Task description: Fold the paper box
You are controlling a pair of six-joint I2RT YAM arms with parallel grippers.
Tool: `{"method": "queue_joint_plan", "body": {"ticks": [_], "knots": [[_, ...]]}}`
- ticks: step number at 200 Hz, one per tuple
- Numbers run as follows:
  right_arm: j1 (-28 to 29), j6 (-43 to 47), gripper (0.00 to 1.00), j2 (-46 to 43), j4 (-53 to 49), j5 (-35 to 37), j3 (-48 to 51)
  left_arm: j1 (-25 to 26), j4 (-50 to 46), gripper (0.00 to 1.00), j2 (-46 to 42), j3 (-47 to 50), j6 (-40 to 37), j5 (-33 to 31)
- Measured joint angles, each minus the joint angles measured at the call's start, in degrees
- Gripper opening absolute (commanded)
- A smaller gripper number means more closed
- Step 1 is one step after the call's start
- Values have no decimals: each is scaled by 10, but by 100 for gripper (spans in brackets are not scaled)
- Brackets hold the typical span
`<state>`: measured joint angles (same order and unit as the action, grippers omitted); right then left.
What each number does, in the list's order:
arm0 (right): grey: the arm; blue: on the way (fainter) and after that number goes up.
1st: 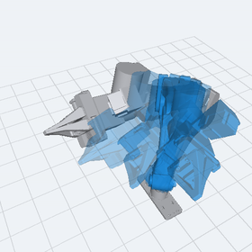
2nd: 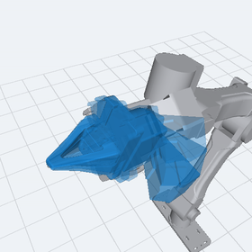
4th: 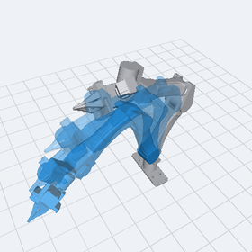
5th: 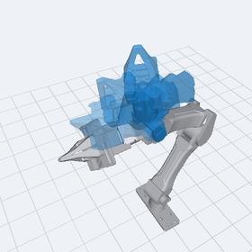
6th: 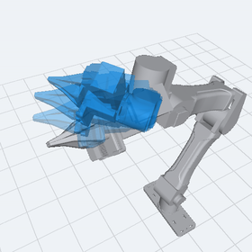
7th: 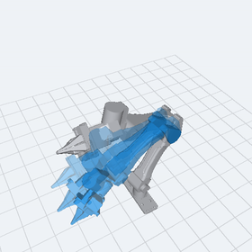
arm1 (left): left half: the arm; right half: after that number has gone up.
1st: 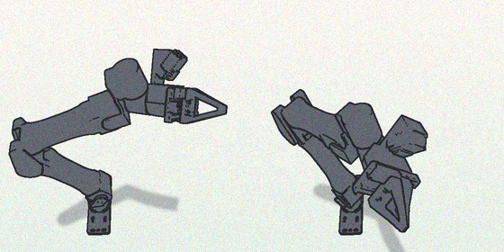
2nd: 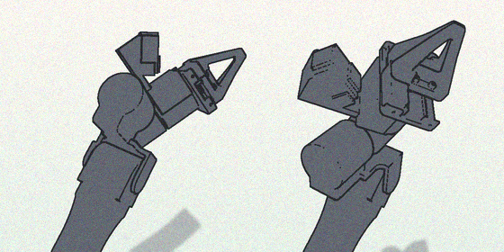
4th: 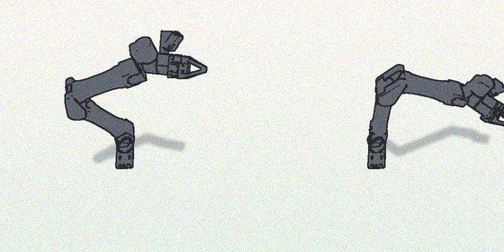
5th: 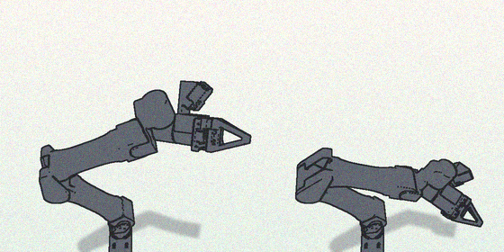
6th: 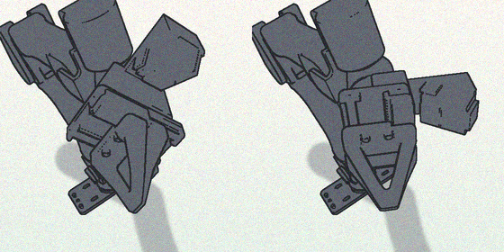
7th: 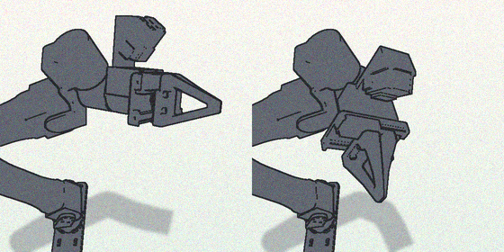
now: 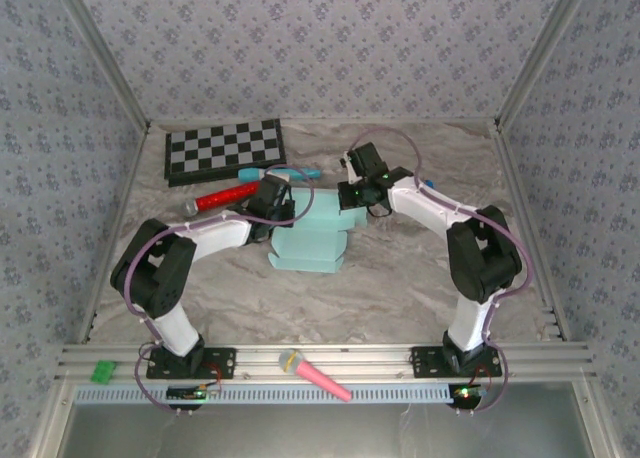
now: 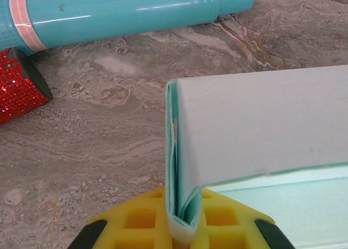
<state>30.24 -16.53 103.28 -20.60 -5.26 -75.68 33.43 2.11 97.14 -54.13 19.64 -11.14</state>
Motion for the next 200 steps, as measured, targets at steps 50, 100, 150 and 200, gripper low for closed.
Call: {"method": "queue_joint_plan", "body": {"ticks": [50,100,150,200], "knots": [[-13,-40,8,-20,46,-34,38,1,-5,0,-4,2,4,-5],[-81,-67,22,-144,79,-92,100,0,-17,0,-27,2,4,-10],[-205,-94,33,-242,114,-143,207,-12,-27,0,-77,-6,15,-11],[-240,-151,41,-241,187,-228,309,-28,-28,0,-127,-31,48,-3]]}}
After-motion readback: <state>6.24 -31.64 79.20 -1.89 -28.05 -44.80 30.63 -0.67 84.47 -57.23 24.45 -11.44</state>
